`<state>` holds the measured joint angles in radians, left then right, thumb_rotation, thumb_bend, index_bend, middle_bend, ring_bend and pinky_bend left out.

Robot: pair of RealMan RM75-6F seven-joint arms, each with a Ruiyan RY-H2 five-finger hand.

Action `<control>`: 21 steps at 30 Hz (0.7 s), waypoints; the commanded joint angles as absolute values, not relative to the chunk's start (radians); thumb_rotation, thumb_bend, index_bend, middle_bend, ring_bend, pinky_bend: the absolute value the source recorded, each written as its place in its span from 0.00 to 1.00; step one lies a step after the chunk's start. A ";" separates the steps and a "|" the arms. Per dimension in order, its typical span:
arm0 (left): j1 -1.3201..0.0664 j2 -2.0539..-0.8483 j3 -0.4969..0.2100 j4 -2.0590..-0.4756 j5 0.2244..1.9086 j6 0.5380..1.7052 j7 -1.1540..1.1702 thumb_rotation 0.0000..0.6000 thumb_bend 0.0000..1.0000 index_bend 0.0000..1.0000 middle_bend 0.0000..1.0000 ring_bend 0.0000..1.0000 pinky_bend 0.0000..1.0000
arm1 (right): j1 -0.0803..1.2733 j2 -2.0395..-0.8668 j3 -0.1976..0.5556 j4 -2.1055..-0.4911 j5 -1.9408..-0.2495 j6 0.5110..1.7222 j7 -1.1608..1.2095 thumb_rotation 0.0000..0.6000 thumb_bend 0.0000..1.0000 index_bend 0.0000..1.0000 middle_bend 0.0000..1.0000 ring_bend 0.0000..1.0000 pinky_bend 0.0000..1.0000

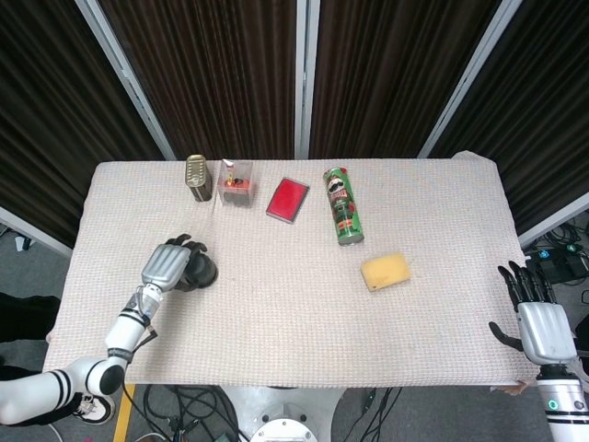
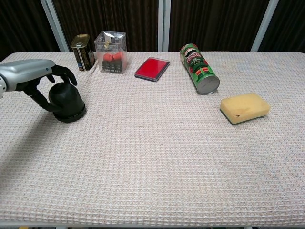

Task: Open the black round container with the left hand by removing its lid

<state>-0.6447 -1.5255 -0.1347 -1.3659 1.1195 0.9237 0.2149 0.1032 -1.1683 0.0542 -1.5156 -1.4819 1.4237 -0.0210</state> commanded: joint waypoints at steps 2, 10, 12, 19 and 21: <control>-0.644 -1.490 -0.144 -1.410 1.119 0.941 0.234 1.00 0.26 0.28 0.36 0.14 0.24 | 0.103 -1.168 0.054 -1.515 -1.482 1.424 -0.020 1.00 0.13 0.00 0.00 0.00 0.00; -0.641 -1.428 -0.167 -1.465 1.075 0.977 0.292 1.00 0.28 0.28 0.36 0.15 0.24 | 0.104 -1.171 0.054 -1.514 -1.486 1.424 -0.017 1.00 0.13 0.00 0.00 0.00 0.00; -0.639 -1.435 -0.171 -1.438 1.069 1.009 0.325 1.00 0.29 0.28 0.37 0.15 0.24 | 0.105 -1.171 0.053 -1.515 -1.487 1.424 -0.018 1.00 0.13 0.00 0.00 0.00 0.00; -0.639 -1.480 -0.179 -1.298 1.002 0.968 0.305 1.00 0.30 0.28 0.37 0.15 0.24 | 0.105 -1.169 0.054 -1.521 -1.489 1.427 -0.021 1.00 0.13 0.00 0.00 0.00 0.00; -0.639 -1.497 -0.177 -1.251 0.999 0.946 0.279 1.00 0.29 0.28 0.37 0.15 0.23 | 0.105 -1.167 0.054 -1.526 -1.491 1.430 -0.026 1.00 0.13 0.00 0.00 0.00 0.00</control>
<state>-0.6387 -1.4766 -0.1778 -1.2933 1.0111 0.9721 0.3039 0.1047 -1.1672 0.0542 -1.5253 -1.4907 1.4298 -0.0253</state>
